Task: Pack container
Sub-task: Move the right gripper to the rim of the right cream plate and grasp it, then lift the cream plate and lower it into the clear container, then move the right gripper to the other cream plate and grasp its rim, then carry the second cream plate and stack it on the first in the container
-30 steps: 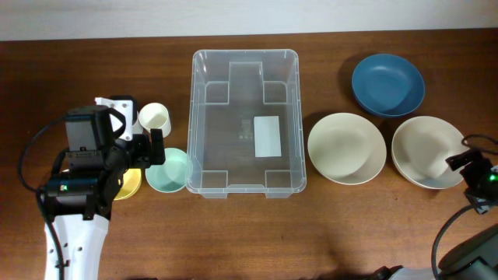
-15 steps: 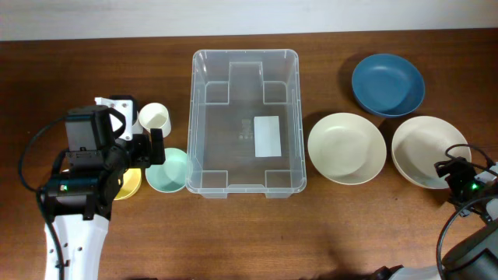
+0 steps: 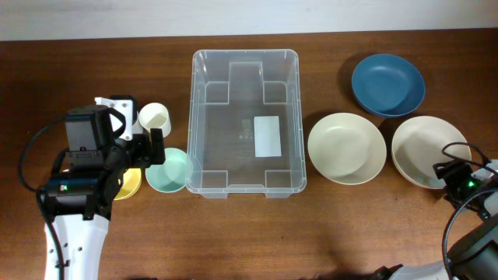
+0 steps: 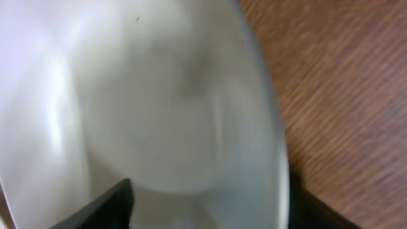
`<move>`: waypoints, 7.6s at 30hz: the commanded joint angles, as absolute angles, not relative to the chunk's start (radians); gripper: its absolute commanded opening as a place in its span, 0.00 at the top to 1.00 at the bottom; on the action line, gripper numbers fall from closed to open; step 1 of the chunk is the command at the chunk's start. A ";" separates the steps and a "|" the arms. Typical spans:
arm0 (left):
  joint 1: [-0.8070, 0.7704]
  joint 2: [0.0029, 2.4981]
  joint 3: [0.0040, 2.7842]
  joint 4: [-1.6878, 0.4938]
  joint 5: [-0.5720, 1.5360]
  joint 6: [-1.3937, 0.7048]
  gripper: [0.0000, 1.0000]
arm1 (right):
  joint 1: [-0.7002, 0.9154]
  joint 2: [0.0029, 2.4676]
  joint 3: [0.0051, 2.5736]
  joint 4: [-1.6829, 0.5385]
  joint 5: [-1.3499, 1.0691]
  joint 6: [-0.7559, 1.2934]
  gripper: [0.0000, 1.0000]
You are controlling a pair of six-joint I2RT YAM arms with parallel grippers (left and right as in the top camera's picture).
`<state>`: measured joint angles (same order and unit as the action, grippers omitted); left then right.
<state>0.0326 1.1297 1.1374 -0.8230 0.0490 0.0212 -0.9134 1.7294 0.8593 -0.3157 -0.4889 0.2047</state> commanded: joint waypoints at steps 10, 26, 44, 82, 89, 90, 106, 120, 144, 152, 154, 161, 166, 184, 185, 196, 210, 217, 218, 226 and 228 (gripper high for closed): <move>0.038 1.129 1.159 -0.819 0.057 0.015 0.00 | -0.891 1.763 0.847 -0.321 -0.490 0.200 0.60; 0.038 1.129 1.159 -0.819 0.057 0.015 0.00 | -0.891 1.762 0.847 -0.325 -0.490 0.228 0.96; 0.038 1.129 1.159 -0.815 0.057 0.015 0.00 | -0.831 1.279 1.043 -0.626 -0.515 0.288 0.96; 0.038 1.131 1.159 -0.816 0.057 0.015 0.00 | 0.276 2.190 2.052 -0.925 -0.142 0.173 0.96; 0.038 1.131 1.159 -0.816 0.057 0.015 0.00 | 0.281 2.192 2.052 -0.919 -0.145 0.173 0.85; 0.038 1.131 1.159 -0.816 0.057 0.015 0.00 | 0.284 2.193 2.052 -0.918 -0.145 0.173 0.84; 0.038 1.131 1.159 -0.816 0.057 0.015 0.00 | 0.260 2.035 2.234 -1.147 0.179 0.231 0.53; 0.038 1.131 1.159 -0.816 0.057 0.015 0.00 | -0.200 1.767 2.294 -1.552 -0.061 0.467 0.14; 0.038 1.131 1.159 -0.815 0.057 0.015 0.00 | -0.288 1.766 1.292 -1.018 -0.319 0.242 0.14; 0.038 1.131 1.159 -0.816 0.057 0.015 0.00 | -0.287 1.772 1.113 -0.787 -0.337 0.242 0.13; 0.038 1.131 1.159 -0.816 0.057 0.015 0.00 | -0.285 1.774 1.095 -0.754 -0.337 0.239 0.14; 0.038 1.131 1.159 -0.816 0.057 0.015 0.00 | -0.239 1.775 1.086 -0.730 -0.326 0.240 0.14; 0.038 1.131 1.159 -0.816 0.057 0.015 0.00 | -0.201 1.794 1.085 -0.725 -0.266 0.297 0.15; 0.038 1.131 1.159 -0.816 0.057 0.015 0.00 | -0.203 1.846 1.084 -0.714 -0.257 0.304 0.57; 0.038 1.131 1.159 -0.816 0.057 0.015 0.00 | -0.203 1.846 1.084 -0.714 -0.257 0.304 0.60; 0.038 1.131 1.159 -0.816 0.057 0.015 0.00 | -0.204 1.846 1.085 -0.714 -0.257 0.305 0.85; 0.038 1.131 1.159 -0.816 0.057 0.015 0.00 | -0.276 1.824 1.087 -0.724 -0.251 0.292 0.96; 0.038 1.131 1.159 -0.816 0.057 0.015 0.00 | -0.276 1.654 1.172 -0.821 -0.249 0.292 0.96; 0.038 1.131 1.159 -0.816 0.057 0.015 0.00 | -0.275 1.597 1.206 -0.841 -0.234 0.293 0.96; 0.038 1.131 1.159 -0.816 0.057 0.015 0.00 | -0.248 1.399 1.438 -0.902 -0.177 0.280 0.96; 0.038 1.131 1.159 -0.816 0.057 0.015 0.00 | -0.162 1.412 1.497 -0.902 -0.194 0.242 0.96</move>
<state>0.0326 1.1305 1.1412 -0.8188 0.0494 0.0212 -0.2516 1.3972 1.4376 -0.8970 -0.1879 0.2871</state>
